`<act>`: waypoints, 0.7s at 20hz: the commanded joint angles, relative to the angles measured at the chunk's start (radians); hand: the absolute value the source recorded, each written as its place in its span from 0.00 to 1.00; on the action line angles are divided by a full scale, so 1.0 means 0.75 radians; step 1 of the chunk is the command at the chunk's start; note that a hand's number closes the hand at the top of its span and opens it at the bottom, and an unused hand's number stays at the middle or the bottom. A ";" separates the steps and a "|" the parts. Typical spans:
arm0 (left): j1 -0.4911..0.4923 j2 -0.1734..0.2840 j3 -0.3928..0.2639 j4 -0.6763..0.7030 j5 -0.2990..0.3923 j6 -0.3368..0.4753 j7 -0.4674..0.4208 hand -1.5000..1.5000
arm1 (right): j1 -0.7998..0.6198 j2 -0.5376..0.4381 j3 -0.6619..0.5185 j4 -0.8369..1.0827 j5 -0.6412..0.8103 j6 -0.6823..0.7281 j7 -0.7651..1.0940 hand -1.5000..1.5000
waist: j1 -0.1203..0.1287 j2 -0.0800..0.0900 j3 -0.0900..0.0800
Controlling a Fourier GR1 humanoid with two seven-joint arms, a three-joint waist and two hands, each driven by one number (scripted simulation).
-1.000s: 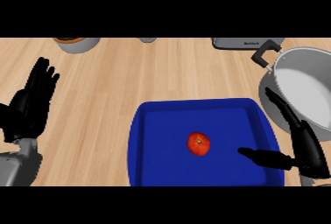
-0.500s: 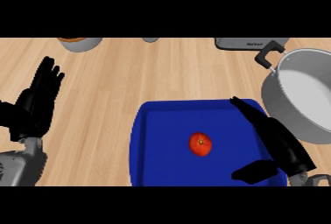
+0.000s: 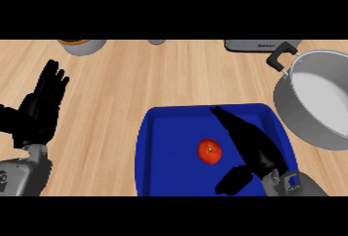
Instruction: Pick the tomato from the tray and place it in the pot
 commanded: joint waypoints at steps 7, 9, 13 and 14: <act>-0.004 0.013 0.118 0.029 0.020 -0.092 0.030 0.50 | 0.016 0.233 0.068 0.151 0.242 0.055 0.137 0.00 | -0.004 0.000 0.001; -0.010 -0.012 0.078 0.000 -0.014 -0.087 0.063 0.50 | 0.007 0.264 0.048 0.242 0.301 0.037 0.091 0.00 | -0.003 0.000 0.001; 0.063 -0.084 0.065 -0.046 -0.085 -0.073 0.013 0.50 | 0.058 0.281 -0.034 0.202 0.334 0.118 0.042 0.00 | -0.005 -0.001 0.001; -0.015 -0.109 0.051 -0.008 -0.117 -0.027 0.034 0.50 | 0.122 0.256 -0.028 0.196 0.346 0.082 -0.033 0.00 | -0.008 0.000 0.001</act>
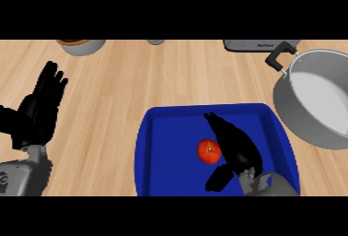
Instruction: Pick the tomato from the tray and place it in the pot
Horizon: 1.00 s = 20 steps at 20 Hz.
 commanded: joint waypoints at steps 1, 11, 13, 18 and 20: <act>0.032 0.034 0.065 -0.042 0.040 -0.099 0.026 0.50 | 0.017 0.067 -0.031 0.069 0.075 0.009 -0.063 0.00 | 0.002 0.000 0.000; -0.048 -0.059 0.035 -0.059 -0.068 -0.017 0.097 0.50 | 0.074 0.130 -0.085 0.299 0.241 -0.074 -0.248 0.00 | -0.001 0.000 0.000; -0.082 -0.033 0.100 0.020 -0.046 -0.068 0.052 0.50 | 0.060 0.176 -0.118 0.292 0.253 -0.043 -0.226 0.00 | -0.002 0.000 0.000; 0.029 -0.056 0.085 -0.028 -0.041 -0.100 0.013 0.50 | 0.060 0.084 -0.080 0.377 0.261 0.007 -0.462 1.00 | 0.004 0.001 0.000; 0.052 -0.101 0.041 -0.051 -0.111 -0.052 -0.018 0.50 | 0.019 0.071 -0.105 0.293 0.285 0.056 -0.434 1.00 | 0.000 0.000 0.000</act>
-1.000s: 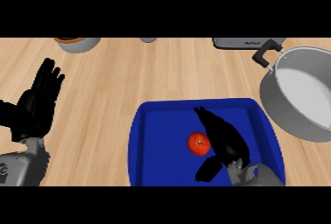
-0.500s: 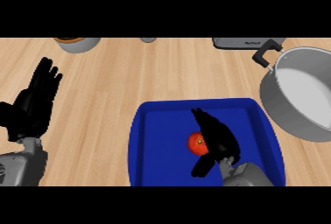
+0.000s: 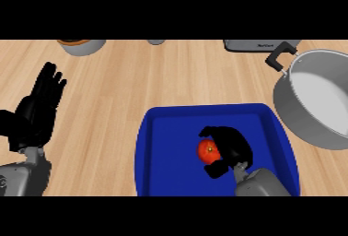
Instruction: Pick the tomato from the tray and place it in the pot
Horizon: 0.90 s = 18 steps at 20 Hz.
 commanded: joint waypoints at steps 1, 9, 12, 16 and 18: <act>-0.090 0.059 0.077 0.038 0.037 -0.040 0.065 0.50 | 0.029 0.003 0.048 -0.020 0.073 0.012 -0.054 1.00 | -0.004 0.001 0.001; 0.041 0.004 0.049 -0.069 -0.008 -0.056 0.034 0.50 | -0.092 0.081 -0.075 0.237 0.133 -0.029 -0.228 1.00 | 0.003 0.002 0.001; 0.036 0.001 0.051 -0.028 -0.017 -0.024 0.017 0.50 | 0.227 -0.202 0.253 -0.185 0.107 0.141 -0.515 1.00 | -0.034 -0.013 0.000; 0.048 0.007 0.066 -0.040 -0.013 -0.017 0.024 0.50 | 0.361 -0.438 0.490 -0.388 0.153 0.155 -0.819 1.00 | -0.065 -0.039 0.001; 0.097 -0.009 0.067 -0.040 -0.015 -0.017 -0.016 0.50 | 0.463 -0.635 0.473 -0.543 0.171 0.068 -0.935 1.00 | -0.085 -0.033 0.000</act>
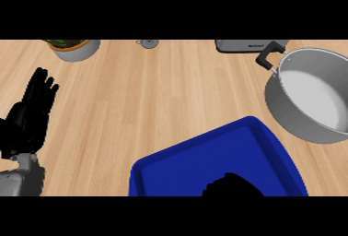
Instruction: Pick the tomato from the tray and place it in the pot
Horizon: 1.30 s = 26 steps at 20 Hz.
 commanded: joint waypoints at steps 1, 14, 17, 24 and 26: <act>0.034 -0.025 -0.004 0.007 -0.009 0.018 -0.014 0.50 | 0.183 -0.342 0.090 -0.300 0.025 -0.042 -0.271 1.00 | -0.038 0.003 0.001; 0.051 -0.004 0.039 -0.031 -0.007 0.034 -0.005 0.50 | 0.707 -0.571 -0.662 -0.841 -0.643 -0.560 -0.558 1.00 | -0.082 0.012 0.005; 0.042 -0.010 0.016 -0.036 0.001 0.007 -0.020 0.50 | 0.775 -0.563 -0.886 -0.829 -0.883 -0.563 -0.612 1.00 | -0.044 0.020 0.004; -0.032 -0.029 -0.027 -0.035 -0.031 0.037 0.046 0.50 | 0.771 -0.609 -1.434 -0.573 -1.385 -0.357 -0.714 1.00 | 0.006 0.027 0.003; 0.035 -0.018 -0.014 -0.058 -0.004 -0.009 0.012 0.50 | 0.756 -0.658 -1.555 -0.563 -1.515 -0.233 -0.666 1.00 | 0.028 0.026 0.001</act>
